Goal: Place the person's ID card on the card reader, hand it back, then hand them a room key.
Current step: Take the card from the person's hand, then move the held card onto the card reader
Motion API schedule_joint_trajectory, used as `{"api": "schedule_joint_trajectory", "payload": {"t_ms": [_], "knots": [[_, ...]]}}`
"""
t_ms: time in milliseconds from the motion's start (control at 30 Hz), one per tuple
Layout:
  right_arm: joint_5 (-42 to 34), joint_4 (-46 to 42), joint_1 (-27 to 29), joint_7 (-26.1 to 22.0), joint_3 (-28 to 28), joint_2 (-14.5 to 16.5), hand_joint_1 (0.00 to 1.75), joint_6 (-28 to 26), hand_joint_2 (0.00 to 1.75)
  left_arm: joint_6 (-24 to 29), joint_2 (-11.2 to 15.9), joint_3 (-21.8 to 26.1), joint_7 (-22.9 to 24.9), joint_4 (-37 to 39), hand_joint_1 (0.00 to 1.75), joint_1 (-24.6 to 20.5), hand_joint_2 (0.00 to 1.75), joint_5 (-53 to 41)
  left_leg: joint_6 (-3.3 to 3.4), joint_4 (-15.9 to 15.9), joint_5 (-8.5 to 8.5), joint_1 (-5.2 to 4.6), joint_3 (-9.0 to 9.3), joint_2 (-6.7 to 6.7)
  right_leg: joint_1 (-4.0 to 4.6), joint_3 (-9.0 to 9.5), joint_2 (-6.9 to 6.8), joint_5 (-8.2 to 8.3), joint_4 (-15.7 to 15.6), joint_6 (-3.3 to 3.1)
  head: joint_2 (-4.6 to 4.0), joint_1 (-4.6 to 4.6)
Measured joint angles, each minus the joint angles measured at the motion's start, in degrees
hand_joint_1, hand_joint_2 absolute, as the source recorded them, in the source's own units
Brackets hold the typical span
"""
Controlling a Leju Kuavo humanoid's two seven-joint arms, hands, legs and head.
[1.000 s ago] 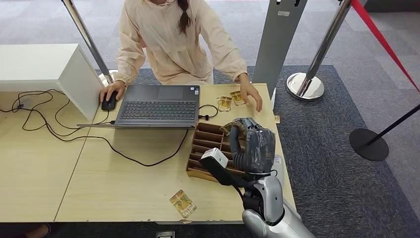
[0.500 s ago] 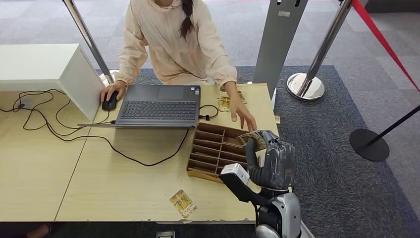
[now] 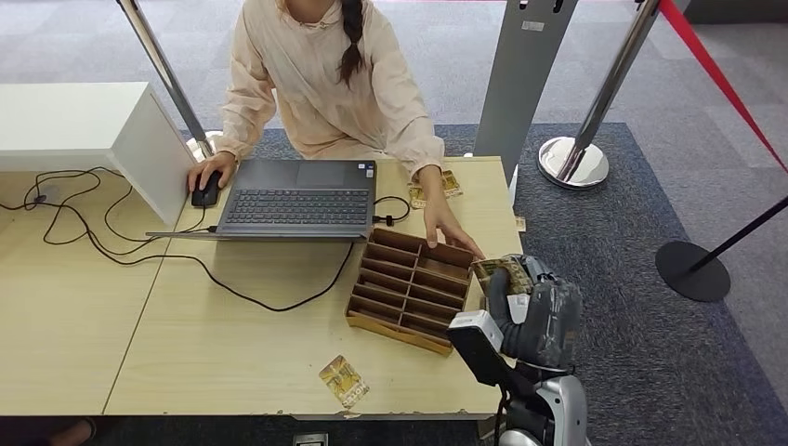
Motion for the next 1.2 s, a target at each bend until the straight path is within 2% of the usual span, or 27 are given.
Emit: {"api": "schedule_joint_trajectory", "payload": {"t_ms": [333,633,1200], "knots": [[-0.64,4.81,0.18,0.46,-4.50,0.04,1.60,0.02,1.75,0.32,0.02,0.00,-0.01,0.00,0.00,0.01,0.00,1.68,0.00,0.00,0.00,-0.01,0.01,-0.01,0.00,0.00,0.00,0.00,0.00,0.00,0.00,-0.01],[-0.24,11.24,-1.69,3.61,-5.54,-0.61,1.62,0.02,1.75,0.58,0.05,-0.04,0.25,0.00,0.00,0.01,0.00,2.54,0.00,0.00,0.00,-0.01,0.00,-0.01,-0.01,0.00,0.00,0.00,0.00,0.00,0.00,0.01],[0.67,21.84,-2.01,0.30,-8.36,0.44,1.70,0.02,1.75,1.05,0.05,-0.07,-0.31,0.00,0.00,0.07,0.00,4.09,0.00,-0.01,0.00,-0.02,0.00,-0.01,-0.01,-0.01,0.00,0.00,0.00,0.00,0.00,0.01]]}}
